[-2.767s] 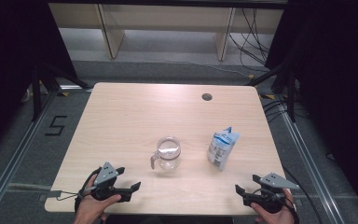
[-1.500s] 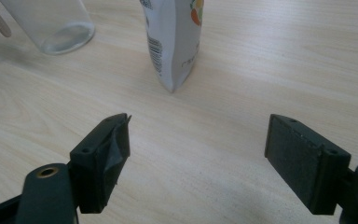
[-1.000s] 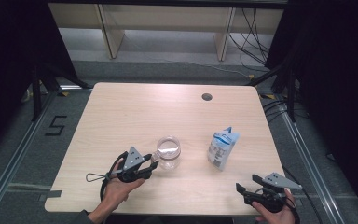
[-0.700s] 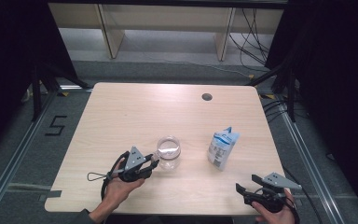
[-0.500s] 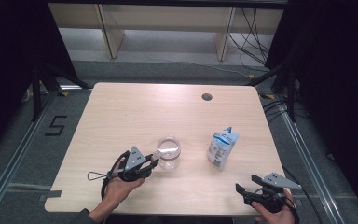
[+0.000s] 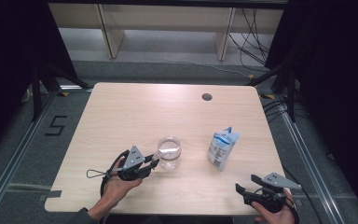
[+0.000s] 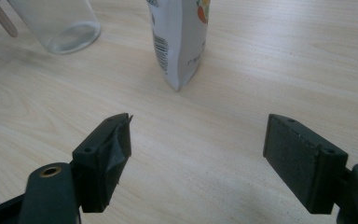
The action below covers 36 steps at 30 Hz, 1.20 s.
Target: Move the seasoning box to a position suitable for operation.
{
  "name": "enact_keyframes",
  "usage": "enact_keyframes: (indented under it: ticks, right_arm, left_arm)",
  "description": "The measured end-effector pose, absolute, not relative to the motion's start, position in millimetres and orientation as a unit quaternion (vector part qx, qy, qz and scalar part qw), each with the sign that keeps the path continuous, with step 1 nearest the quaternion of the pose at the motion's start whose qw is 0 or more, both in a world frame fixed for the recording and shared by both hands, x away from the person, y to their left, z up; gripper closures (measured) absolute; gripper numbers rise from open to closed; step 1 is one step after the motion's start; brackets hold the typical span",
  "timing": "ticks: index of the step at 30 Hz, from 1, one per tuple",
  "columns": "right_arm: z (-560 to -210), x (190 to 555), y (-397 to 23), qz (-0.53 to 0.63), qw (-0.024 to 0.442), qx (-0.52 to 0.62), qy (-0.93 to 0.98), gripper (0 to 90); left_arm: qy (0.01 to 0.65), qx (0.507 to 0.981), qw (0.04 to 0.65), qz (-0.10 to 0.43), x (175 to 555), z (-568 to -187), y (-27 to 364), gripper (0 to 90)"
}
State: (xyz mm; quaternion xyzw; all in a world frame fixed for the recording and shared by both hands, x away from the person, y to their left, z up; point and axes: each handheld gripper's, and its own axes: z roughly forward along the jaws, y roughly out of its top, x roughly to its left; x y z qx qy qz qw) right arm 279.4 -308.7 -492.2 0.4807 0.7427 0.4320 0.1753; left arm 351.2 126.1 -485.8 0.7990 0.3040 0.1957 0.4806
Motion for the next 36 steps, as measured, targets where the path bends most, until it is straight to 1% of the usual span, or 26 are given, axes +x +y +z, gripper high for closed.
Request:
enact_keyframes:
  ticks: [15,28,36]
  right_arm:
    - [-492,279,-309,0.431,0.175,0.481,0.743,24.3]
    - [-492,279,-309,0.431,0.171,0.484,0.742,24.6]
    - [-492,278,-308,0.431,0.17,0.484,0.742,24.7]
  left_arm:
    - [0.285,0.804,0.487,0.188,348,-484,124,72.8]
    - [0.252,0.808,0.502,0.177,342,-484,119,72.9]
    - [0.242,0.811,0.505,0.17,341,-484,118,72.9]
